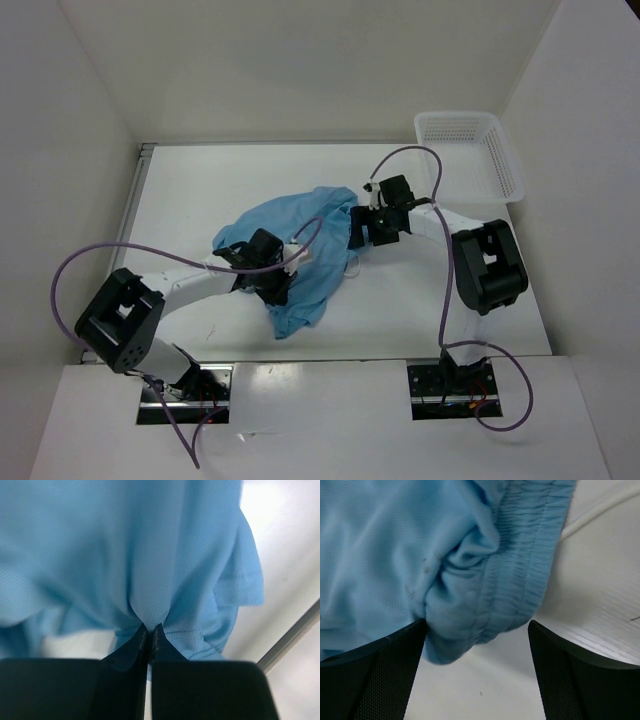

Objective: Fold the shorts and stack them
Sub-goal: Flatten the shorts out

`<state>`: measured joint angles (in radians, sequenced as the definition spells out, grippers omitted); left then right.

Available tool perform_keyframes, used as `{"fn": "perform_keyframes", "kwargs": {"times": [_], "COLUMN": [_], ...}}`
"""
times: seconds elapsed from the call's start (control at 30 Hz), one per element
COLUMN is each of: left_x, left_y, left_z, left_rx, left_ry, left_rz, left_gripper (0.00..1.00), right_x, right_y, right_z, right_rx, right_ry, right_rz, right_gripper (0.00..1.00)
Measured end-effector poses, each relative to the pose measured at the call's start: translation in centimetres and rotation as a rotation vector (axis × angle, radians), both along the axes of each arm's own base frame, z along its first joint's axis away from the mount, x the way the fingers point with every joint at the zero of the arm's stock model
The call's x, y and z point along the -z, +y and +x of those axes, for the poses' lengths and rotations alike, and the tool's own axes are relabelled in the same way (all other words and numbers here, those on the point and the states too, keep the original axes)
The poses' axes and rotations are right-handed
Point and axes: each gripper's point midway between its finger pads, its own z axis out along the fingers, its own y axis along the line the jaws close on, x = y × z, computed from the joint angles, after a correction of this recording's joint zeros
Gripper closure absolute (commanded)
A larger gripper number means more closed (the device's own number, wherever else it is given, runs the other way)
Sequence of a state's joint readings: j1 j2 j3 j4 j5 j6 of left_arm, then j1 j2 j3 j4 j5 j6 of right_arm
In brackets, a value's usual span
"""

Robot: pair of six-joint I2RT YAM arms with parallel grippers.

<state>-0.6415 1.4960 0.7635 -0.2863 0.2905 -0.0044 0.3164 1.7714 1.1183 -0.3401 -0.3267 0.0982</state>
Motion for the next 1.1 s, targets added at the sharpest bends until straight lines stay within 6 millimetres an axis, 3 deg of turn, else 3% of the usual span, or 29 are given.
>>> {"fn": "perform_keyframes", "kwargs": {"times": [0.1,0.13,0.17,0.3,0.4,0.47,0.53,0.6,0.63,0.7,0.77,0.87,0.97,1.1], "left_x": [-0.9,-1.3,-1.6,-2.3,-2.9,-4.6,-7.6,-12.6,-15.5,-20.9,-25.3,-28.1,-27.5,-25.0], "left_y": [2.4,2.9,3.2,3.4,5.0,7.6,11.2,15.8,17.8,21.1,22.2,21.2,19.5,18.2], "left_z": [1.1,1.3,1.3,1.5,3.6,7.7,12.8,18.4,20.4,22.8,23.0,20.2,16.3,12.2], "left_rx": [-0.083,-0.103,-0.111,-0.119,-0.201,-0.333,-0.483,-0.628,-0.682,-0.754,-0.773,-0.744,-0.703,-0.669], "left_ry": [-0.012,-0.017,-0.022,-0.032,-0.055,-0.122,-0.224,-0.379,-0.459,-0.596,-0.703,-0.757,-0.743,-0.653], "left_rz": [0.027,0.03,0.03,0.023,0.017,0.002,-0.023,-0.057,-0.074,-0.098,-0.126,-0.16,-0.178,-0.175], "left_gripper": [1.0,1.0,1.0,1.0,1.0,1.0,1.0,1.0,1.0,1.0,1.0,1.0,1.0,1.0], "right_x": [2.0,1.8,1.8,2.7,1.9,-0.8,-5.3,-12.0,-14.6,-20.6,-24.5,-26.3,-24.7,-20.4], "right_y": [0.1,0.2,0.2,0.7,1.2,1.6,2.2,2.9,3.2,3.4,3.4,2.7,1.5,-0.1], "right_z": [-0.1,0.3,0.6,1.4,3.3,6.5,10.7,14.9,16.0,17.3,16.7,13.7,9.3,2.4], "right_rx": [0.061,0.079,0.09,0.11,0.101,0.092,0.08,0.064,0.053,0.018,-0.036,-0.127,-0.237,-0.393], "right_ry": [0.07,0.064,0.061,0.09,0.058,-0.033,-0.175,-0.368,-0.438,-0.595,-0.69,-0.734,-0.696,-0.557], "right_rz": [0.004,0.012,0.012,0.025,0.025,0.014,0.012,0.027,0.037,0.049,0.046,0.007,-0.05,-0.103], "right_gripper": [0.14,0.22,0.48,0.91,1.0,1.0,1.0,1.0,1.0,1.0,1.0,1.0,1.0,1.0]}}
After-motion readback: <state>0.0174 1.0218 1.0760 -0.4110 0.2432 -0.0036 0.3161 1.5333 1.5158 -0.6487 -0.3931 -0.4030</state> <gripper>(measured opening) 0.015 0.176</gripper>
